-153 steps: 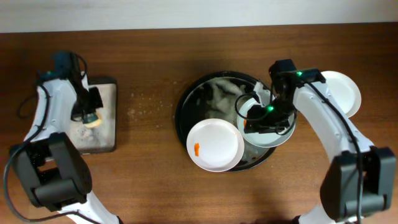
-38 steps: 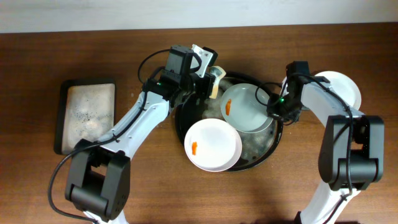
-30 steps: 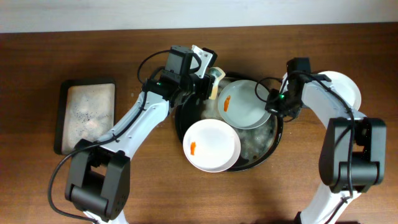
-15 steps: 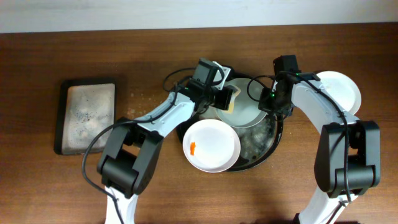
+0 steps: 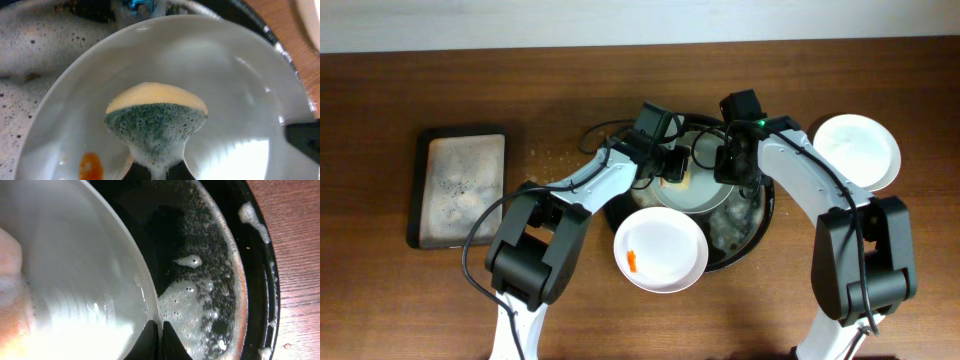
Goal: Clean dirty plates on tray and stack at the side
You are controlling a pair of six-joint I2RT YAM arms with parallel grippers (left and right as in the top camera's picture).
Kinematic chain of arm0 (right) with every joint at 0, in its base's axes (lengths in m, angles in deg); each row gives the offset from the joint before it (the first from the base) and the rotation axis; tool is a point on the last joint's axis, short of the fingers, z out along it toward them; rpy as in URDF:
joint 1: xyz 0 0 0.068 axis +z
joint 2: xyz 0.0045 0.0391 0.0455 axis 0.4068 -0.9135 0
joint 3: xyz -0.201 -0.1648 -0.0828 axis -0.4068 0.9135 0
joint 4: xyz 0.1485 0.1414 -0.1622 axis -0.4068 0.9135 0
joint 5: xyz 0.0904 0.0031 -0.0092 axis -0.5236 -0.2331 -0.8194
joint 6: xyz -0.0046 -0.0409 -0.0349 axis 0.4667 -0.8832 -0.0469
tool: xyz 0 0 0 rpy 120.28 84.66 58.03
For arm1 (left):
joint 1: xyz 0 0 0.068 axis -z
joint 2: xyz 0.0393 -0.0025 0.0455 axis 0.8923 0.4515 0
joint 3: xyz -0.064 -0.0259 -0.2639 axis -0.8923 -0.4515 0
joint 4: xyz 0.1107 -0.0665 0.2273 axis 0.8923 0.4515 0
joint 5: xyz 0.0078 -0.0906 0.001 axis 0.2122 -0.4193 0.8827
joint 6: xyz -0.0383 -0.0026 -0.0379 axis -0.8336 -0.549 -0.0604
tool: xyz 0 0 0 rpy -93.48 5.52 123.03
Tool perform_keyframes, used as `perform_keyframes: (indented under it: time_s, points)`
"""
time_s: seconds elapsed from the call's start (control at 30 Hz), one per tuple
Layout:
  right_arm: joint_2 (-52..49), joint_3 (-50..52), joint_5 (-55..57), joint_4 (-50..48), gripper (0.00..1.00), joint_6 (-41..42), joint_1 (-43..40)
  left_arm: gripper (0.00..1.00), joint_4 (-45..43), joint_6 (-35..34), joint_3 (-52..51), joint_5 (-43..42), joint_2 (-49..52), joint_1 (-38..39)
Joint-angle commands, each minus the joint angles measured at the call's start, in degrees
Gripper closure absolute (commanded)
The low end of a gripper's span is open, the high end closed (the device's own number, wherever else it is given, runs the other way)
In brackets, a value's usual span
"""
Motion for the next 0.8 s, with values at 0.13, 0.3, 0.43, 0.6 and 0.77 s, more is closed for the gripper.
perform_keyframes:
  time_s: [0.13,0.3,0.43,0.6,0.77]
  points:
    - [1.4,-4.1,4.8,2.9,0.96,1.0,0.3,1.0,10.8,-1.4,4.5,9.6,1.7,-3.6]
    - [1.4,-4.1,4.7,3.1,0.96,1.0,0.3,1.0,18.1,-0.2,17.2,4.2,1.7,-5.4]
    - [1.4,-4.2,4.7,3.1,0.96,1.0,0.3,1.0,20.1,-3.4,18.4,-2.3,1.8,-4.2]
    - [1.4,-4.3,4.7,3.1,0.96,1.0,0.3,1.0,20.3,-6.6,18.3,-2.1,6.8,0.3]
    - [1.4,-4.4,4.7,3.2,0.96,1.0,0.4,1.0,23.0,-7.0,18.3,-0.9,11.8,1.3]
